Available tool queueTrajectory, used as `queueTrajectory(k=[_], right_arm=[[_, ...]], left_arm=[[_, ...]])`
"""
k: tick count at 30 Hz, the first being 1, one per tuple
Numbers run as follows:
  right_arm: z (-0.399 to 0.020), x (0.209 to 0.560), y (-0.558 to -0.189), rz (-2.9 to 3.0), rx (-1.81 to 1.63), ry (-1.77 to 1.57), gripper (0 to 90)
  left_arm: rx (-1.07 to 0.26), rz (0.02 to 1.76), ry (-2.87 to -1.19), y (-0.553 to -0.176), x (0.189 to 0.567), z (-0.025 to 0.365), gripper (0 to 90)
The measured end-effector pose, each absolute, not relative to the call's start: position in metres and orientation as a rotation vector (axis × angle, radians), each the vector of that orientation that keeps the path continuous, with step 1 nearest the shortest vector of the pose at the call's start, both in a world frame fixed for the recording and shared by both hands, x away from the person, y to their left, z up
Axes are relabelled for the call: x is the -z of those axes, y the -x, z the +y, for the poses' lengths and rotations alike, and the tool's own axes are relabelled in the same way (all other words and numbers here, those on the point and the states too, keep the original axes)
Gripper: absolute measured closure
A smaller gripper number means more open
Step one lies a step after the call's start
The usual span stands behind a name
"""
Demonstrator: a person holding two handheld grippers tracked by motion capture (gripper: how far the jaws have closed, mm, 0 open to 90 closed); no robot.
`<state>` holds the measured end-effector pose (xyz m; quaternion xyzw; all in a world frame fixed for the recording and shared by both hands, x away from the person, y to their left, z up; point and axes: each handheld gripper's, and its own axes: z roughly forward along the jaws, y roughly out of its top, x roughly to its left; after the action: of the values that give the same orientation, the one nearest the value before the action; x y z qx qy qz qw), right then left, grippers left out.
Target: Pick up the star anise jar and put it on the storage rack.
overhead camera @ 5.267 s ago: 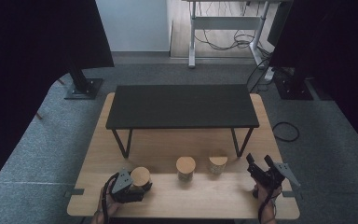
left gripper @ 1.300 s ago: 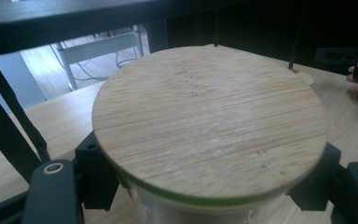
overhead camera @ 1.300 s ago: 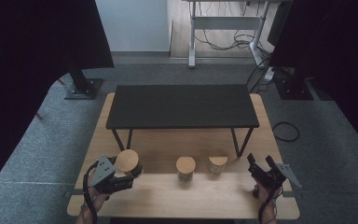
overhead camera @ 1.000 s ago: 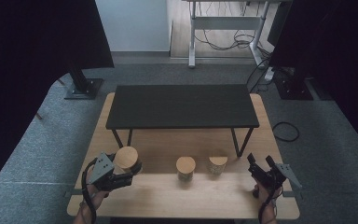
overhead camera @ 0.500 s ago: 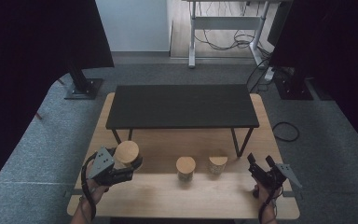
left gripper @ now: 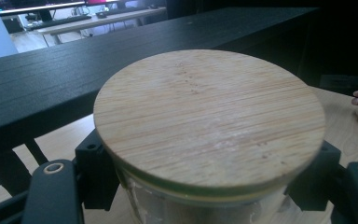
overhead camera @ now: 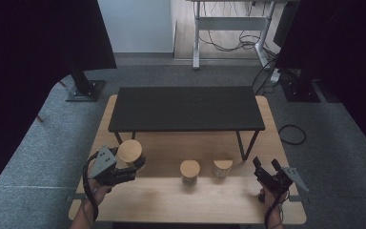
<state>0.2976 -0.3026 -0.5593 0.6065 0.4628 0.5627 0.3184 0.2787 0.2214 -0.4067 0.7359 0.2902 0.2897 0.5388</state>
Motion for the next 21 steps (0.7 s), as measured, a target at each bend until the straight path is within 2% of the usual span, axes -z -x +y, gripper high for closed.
queueTrajectory(k=[21], right_arm=[[-0.303,0.56,-0.298,1.215,-1.489,-1.595,11.9]], left_arm=[[-0.718,0.658,-1.775,-0.289,0.39,0.215,24.9]])
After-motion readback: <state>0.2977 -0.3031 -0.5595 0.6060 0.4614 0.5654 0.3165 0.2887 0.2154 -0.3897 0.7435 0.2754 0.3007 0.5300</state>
